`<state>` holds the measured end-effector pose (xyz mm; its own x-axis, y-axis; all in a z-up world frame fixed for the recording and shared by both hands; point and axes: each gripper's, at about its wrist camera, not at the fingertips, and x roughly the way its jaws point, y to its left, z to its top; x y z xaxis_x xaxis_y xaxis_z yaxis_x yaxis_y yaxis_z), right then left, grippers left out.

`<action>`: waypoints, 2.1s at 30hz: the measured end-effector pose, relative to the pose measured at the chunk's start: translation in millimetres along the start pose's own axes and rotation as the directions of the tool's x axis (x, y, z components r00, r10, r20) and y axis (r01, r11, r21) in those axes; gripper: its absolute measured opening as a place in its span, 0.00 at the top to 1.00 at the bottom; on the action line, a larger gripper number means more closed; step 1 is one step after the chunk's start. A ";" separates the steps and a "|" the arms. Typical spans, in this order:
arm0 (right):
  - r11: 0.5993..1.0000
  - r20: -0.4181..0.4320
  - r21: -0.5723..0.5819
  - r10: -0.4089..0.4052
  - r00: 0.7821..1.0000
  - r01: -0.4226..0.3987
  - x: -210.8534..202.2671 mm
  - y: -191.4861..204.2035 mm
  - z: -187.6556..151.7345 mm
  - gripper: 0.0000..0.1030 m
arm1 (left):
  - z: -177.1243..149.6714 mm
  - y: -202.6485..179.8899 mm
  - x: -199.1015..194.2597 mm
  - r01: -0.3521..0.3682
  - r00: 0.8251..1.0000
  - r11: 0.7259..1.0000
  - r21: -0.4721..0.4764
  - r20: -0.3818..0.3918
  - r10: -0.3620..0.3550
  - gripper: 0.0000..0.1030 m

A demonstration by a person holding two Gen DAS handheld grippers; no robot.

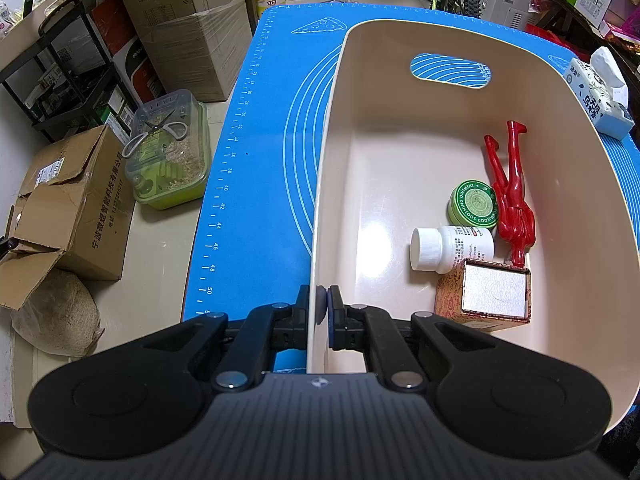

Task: Organize rigid objects
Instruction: 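Reach the right tool to the white charger and grasp it, then carry the white charger into the basket and release it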

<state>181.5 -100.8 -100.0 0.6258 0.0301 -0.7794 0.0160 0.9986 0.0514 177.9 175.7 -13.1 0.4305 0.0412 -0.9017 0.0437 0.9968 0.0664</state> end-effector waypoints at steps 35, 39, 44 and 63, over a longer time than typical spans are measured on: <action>0.993 0.230 -0.104 0.079 0.970 -0.056 -101.9 26.2 47.3 0.58 | -0.1 -0.6 0.0 0.000 1.000 1.000 -0.001 0.001 0.000 0.91; 0.985 0.255 -0.147 0.128 0.958 -0.093 -109.3 47.8 60.1 0.58 | 0.0 -0.3 0.2 0.000 1.000 1.000 0.000 0.001 0.000 0.91; 0.968 0.258 -0.222 0.176 0.950 -0.119 -102.8 85.6 71.4 0.58 | 0.0 -0.6 0.0 0.001 1.000 1.000 -0.002 0.000 -0.001 0.91; 0.931 -0.070 -0.333 0.135 0.988 -0.151 -21.0 164.5 78.8 0.58 | -0.5 -1.8 0.3 0.001 1.000 1.000 -0.001 -0.001 -0.001 0.91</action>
<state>232.5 59.3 -26.0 0.5659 0.1681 -0.8072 -0.3391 0.9398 -0.0421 177.5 174.0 -13.8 0.4292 0.0399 -0.9023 0.0436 0.9969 0.0648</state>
